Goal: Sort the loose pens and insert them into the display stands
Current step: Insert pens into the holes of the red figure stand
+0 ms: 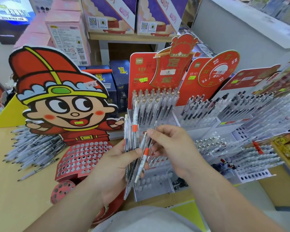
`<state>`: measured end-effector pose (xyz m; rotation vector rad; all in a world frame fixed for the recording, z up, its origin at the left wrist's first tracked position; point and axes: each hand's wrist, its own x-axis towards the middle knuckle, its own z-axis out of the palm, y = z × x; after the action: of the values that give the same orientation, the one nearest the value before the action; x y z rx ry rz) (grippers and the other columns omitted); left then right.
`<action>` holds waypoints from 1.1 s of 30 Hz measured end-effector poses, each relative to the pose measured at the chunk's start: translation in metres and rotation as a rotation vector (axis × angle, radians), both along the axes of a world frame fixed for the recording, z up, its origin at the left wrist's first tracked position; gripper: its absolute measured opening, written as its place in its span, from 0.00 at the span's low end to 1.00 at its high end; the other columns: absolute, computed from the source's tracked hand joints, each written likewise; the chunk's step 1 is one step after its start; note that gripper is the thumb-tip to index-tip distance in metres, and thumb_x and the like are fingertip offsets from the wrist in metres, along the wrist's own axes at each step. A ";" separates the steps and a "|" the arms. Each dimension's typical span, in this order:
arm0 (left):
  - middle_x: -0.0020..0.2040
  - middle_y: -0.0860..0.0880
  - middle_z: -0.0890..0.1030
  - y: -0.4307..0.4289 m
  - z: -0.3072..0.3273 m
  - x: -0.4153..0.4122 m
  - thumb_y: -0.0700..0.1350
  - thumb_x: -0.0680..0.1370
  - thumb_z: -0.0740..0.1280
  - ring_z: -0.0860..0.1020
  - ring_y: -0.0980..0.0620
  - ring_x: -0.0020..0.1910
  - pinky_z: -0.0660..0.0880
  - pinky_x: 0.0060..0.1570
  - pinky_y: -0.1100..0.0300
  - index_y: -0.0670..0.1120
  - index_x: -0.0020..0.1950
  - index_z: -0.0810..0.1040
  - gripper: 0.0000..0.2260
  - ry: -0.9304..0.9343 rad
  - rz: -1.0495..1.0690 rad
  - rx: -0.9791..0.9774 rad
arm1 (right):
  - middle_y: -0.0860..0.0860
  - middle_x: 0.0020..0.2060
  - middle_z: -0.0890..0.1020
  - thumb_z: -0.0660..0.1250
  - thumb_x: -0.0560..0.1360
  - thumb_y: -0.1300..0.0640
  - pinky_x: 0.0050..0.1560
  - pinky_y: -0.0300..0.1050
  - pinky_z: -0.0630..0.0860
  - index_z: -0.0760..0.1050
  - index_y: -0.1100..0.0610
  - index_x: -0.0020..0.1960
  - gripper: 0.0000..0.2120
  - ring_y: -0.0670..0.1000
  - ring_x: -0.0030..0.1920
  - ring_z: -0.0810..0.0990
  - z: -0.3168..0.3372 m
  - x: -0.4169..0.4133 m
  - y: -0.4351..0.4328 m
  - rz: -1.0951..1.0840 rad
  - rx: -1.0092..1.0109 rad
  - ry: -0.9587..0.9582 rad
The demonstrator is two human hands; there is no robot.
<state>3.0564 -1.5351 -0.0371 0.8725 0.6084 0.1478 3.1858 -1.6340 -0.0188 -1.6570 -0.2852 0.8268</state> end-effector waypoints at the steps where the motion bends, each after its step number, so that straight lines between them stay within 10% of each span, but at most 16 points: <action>1: 0.37 0.43 0.80 0.000 0.000 0.001 0.36 0.80 0.65 0.78 0.49 0.30 0.76 0.28 0.57 0.44 0.61 0.81 0.11 0.003 -0.002 0.003 | 0.53 0.29 0.79 0.73 0.76 0.58 0.31 0.41 0.77 0.81 0.62 0.42 0.07 0.49 0.30 0.78 0.001 0.002 -0.001 -0.009 0.022 0.026; 15: 0.29 0.41 0.73 0.007 -0.009 0.000 0.37 0.79 0.67 0.70 0.48 0.25 0.69 0.26 0.58 0.39 0.59 0.76 0.09 0.039 0.049 0.070 | 0.57 0.37 0.83 0.67 0.76 0.69 0.38 0.44 0.82 0.81 0.60 0.49 0.07 0.55 0.37 0.84 0.016 0.025 -0.027 -0.131 0.249 0.007; 27: 0.38 0.45 0.83 0.001 -0.016 0.005 0.37 0.75 0.69 0.72 0.50 0.28 0.71 0.27 0.59 0.40 0.64 0.78 0.17 0.006 0.169 0.038 | 0.59 0.38 0.85 0.72 0.64 0.65 0.39 0.42 0.83 0.79 0.55 0.33 0.06 0.56 0.40 0.86 0.004 0.029 -0.059 -0.201 0.435 0.115; 33: 0.38 0.43 0.80 -0.008 -0.016 0.003 0.35 0.80 0.67 0.74 0.50 0.29 0.72 0.29 0.57 0.42 0.62 0.78 0.11 0.017 0.215 0.056 | 0.60 0.40 0.85 0.70 0.66 0.77 0.43 0.45 0.84 0.80 0.58 0.37 0.14 0.58 0.41 0.86 -0.017 0.006 -0.056 -0.061 0.249 0.058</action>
<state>3.0597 -1.5426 -0.0535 0.8617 0.7167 0.3536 3.1919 -1.6905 -0.0356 -1.4008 -0.2835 0.7597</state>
